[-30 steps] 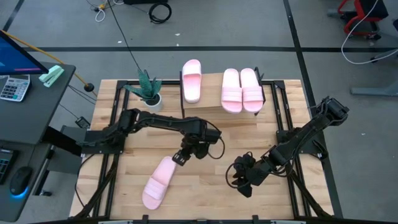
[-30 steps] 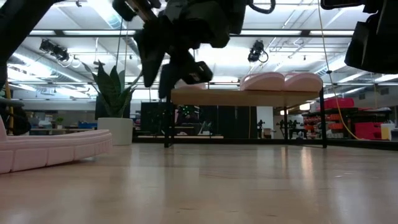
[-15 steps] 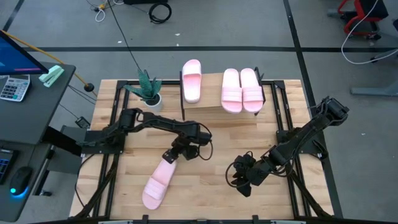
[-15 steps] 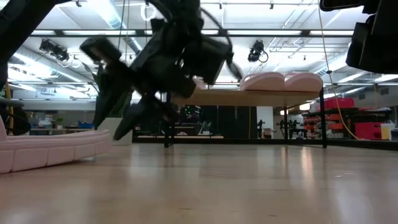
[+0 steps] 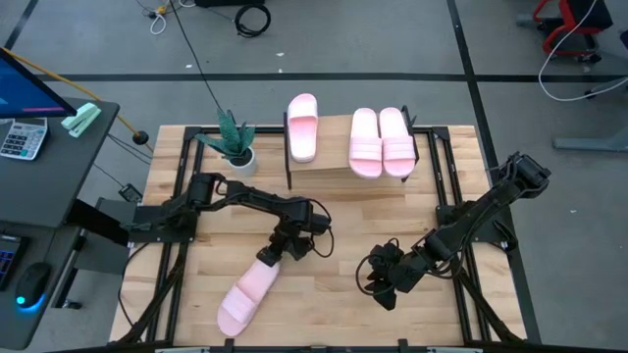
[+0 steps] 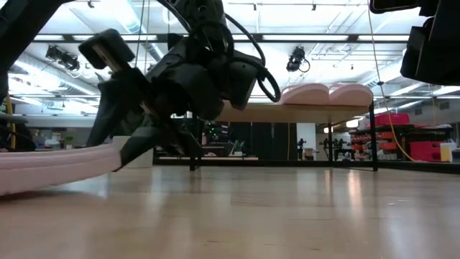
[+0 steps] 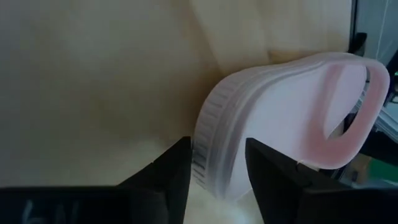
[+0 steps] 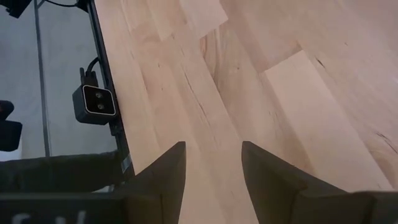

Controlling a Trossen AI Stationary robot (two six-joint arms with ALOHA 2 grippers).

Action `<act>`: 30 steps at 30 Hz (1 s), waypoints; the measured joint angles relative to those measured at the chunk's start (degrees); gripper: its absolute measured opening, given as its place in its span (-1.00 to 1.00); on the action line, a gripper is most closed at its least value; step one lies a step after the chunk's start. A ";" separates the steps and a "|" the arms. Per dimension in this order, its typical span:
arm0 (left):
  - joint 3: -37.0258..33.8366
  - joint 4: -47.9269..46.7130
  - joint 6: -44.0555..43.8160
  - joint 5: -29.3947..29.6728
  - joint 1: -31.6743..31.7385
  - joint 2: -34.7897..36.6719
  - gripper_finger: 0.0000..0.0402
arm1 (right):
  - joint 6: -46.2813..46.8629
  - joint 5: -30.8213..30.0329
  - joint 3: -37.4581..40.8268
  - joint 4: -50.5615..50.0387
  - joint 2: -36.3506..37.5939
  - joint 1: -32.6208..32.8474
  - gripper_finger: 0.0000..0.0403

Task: Pick and place slides into the shelf
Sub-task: Put the pink slipper on the shelf

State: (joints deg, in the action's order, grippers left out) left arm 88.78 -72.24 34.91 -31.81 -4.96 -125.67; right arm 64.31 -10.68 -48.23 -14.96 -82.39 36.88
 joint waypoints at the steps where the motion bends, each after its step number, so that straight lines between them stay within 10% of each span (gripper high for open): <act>1: -0.01 0.09 0.01 0.05 -0.43 0.00 -0.25 | 0.00 0.00 0.00 0.00 0.00 0.00 -0.20; 8: 0.01 -0.07 0.42 0.06 -2.64 0.00 -0.85 | -0.26 -0.02 0.02 -0.02 0.00 0.02 -0.20; 21: 2.29 -11.63 -3.24 0.73 -2.24 0.00 -0.85 | -1.44 -0.76 0.02 -0.07 0.00 0.02 -0.20; 30: 19.21 -17.79 -8.10 2.63 -0.85 0.00 -0.85 | -1.44 -1.31 0.02 -0.30 0.00 0.72 -0.20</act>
State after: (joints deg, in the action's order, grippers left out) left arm 107.99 -90.03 26.80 -29.18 -5.81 -125.67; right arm 62.87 -11.99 -48.21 -15.26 -82.39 37.60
